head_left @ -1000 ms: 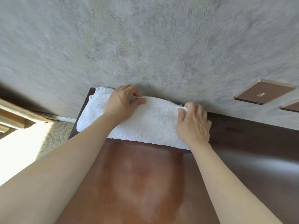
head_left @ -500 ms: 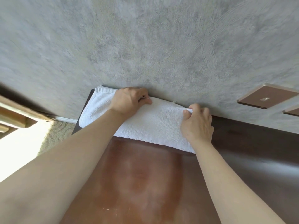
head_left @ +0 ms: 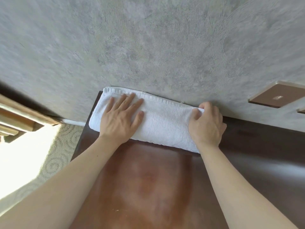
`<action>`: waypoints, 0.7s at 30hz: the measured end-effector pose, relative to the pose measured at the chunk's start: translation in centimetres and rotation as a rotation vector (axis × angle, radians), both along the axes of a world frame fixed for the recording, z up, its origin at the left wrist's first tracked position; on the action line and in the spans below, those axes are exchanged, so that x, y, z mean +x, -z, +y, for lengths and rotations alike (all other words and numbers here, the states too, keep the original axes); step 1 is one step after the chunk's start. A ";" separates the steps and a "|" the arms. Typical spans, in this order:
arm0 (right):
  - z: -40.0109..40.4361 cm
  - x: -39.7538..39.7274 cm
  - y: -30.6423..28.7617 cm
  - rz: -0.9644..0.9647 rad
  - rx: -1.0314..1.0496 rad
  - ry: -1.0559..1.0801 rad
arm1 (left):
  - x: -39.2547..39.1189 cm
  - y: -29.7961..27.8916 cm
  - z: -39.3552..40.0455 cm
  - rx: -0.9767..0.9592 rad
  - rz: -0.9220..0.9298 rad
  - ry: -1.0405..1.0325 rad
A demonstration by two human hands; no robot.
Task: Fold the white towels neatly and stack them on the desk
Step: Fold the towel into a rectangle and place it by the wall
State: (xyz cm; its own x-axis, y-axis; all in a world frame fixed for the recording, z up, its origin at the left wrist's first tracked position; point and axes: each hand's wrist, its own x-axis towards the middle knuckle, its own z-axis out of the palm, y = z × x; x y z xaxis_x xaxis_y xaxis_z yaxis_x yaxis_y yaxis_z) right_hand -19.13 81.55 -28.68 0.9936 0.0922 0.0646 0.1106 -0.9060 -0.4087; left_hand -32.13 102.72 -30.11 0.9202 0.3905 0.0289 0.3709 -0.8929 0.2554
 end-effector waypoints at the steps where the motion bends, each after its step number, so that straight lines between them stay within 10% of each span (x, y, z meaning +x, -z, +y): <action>1: 0.0 -0.2 0.0 -0.050 -0.041 -0.020 | 0.0 0.1 0.0 0.000 0.014 0.003; 5: 0.1 -2.5 -0.2 -0.390 -0.104 -0.339 | 0.4 0.1 0.4 -0.025 0.053 -0.008; 9: 1.4 -5.0 0.8 -0.192 -0.247 -0.611 | 0.1 -0.2 0.7 -0.054 0.052 -0.004; 21: -1.4 -2.3 1.5 -0.138 -0.373 -0.385 | -1.1 -0.1 0.8 -0.049 0.058 -0.007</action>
State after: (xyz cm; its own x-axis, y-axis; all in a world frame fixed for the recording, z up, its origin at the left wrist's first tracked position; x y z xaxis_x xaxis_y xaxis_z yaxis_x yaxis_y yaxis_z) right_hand -21.45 80.16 -30.16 0.8682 0.4889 0.0849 0.4925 -0.8699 -0.0264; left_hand -33.28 103.50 -30.04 0.9170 0.3964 -0.0439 0.3924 -0.8771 0.2769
